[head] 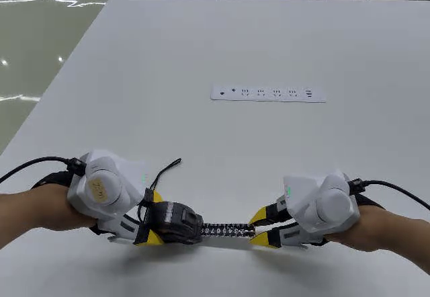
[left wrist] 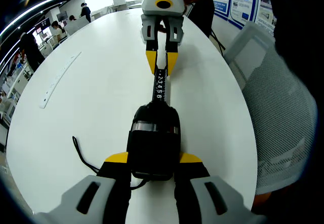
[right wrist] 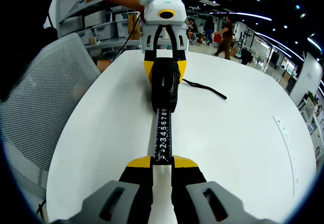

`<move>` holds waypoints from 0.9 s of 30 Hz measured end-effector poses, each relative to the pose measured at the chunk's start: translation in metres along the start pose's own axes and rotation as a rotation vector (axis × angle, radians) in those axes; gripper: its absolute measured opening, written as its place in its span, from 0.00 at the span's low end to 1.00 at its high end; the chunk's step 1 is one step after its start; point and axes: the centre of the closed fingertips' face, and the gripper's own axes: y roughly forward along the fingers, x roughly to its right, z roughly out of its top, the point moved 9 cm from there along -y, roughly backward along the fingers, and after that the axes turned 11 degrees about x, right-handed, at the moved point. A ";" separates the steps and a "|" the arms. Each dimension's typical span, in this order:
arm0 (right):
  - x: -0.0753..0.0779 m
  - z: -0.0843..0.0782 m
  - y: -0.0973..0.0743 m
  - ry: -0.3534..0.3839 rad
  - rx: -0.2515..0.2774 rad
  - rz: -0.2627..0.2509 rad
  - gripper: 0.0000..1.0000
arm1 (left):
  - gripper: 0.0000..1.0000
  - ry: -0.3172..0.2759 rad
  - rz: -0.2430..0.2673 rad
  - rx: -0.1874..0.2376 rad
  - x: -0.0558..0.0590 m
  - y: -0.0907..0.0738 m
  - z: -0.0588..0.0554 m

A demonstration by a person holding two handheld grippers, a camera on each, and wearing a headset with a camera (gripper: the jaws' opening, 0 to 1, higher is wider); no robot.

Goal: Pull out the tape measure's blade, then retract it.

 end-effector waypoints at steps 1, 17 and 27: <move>0.000 0.000 -0.001 0.000 0.000 0.000 0.12 | 0.27 0.000 0.000 0.000 0.000 0.000 0.000; 0.000 -0.010 -0.014 0.006 -0.008 0.000 0.12 | 0.27 0.002 0.002 -0.002 0.000 0.001 0.001; -0.001 -0.015 -0.022 0.003 -0.012 0.001 0.12 | 0.27 0.002 0.004 0.001 0.001 0.002 0.002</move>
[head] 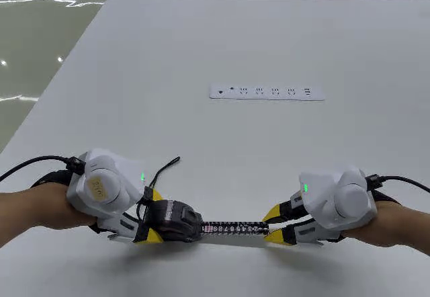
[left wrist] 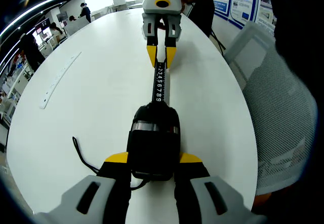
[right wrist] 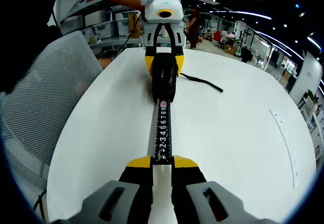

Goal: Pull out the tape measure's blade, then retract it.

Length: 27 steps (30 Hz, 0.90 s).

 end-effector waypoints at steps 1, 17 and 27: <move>0.000 0.000 0.000 0.001 0.000 0.000 0.12 | 0.27 0.000 0.000 0.000 0.000 0.000 0.000; 0.001 -0.007 -0.009 -0.001 -0.007 0.002 0.12 | 0.27 0.000 0.000 0.000 0.000 0.001 0.000; 0.001 -0.010 -0.014 -0.007 -0.015 0.004 0.12 | 0.27 -0.001 0.002 0.000 0.000 0.000 0.000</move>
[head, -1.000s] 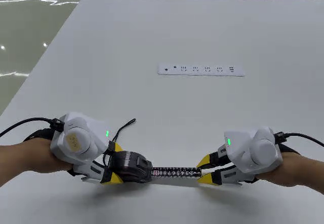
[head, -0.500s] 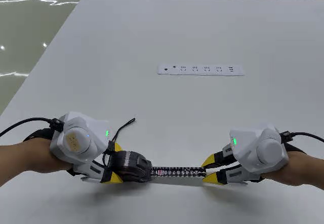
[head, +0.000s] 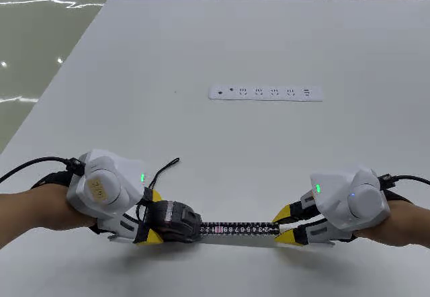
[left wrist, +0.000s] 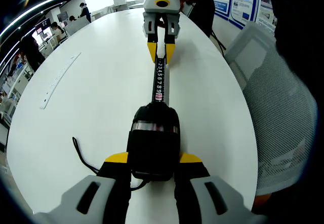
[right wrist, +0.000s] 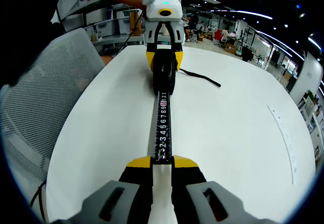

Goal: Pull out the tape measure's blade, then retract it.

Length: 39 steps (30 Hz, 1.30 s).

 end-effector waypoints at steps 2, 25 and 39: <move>0.000 -0.001 -0.001 -0.001 -0.002 0.000 0.12 | 0.27 0.000 0.000 0.000 0.000 0.000 0.000; 0.003 -0.009 -0.014 -0.006 -0.021 -0.004 0.12 | 0.27 -0.003 0.004 0.002 -0.001 0.001 0.001; 0.001 -0.014 -0.019 -0.005 -0.026 -0.006 0.12 | 0.27 -0.003 0.008 0.003 0.000 0.002 0.001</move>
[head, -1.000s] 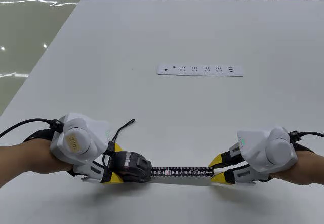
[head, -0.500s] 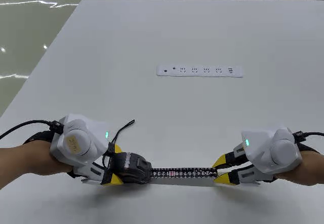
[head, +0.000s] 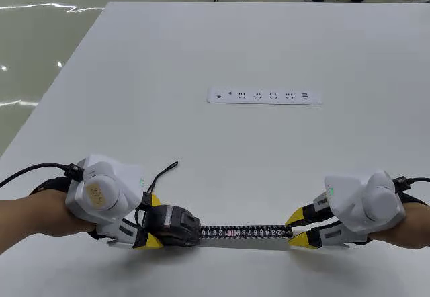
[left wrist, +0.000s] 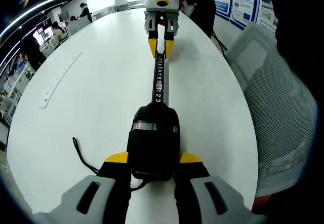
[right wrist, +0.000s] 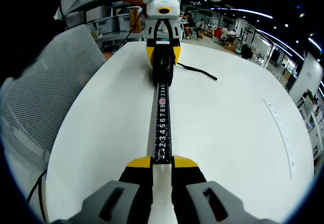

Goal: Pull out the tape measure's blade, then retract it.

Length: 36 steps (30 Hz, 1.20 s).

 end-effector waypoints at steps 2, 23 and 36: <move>0.000 0.000 -0.001 0.000 -0.001 0.000 0.12 | 0.27 0.000 0.000 0.000 0.000 0.000 0.000; 0.000 -0.003 -0.007 0.005 -0.004 -0.005 0.12 | 0.27 0.003 0.001 -0.002 0.000 -0.001 0.001; 0.000 -0.003 -0.011 0.000 -0.004 -0.003 0.12 | 0.27 0.002 0.001 -0.002 0.000 -0.001 0.001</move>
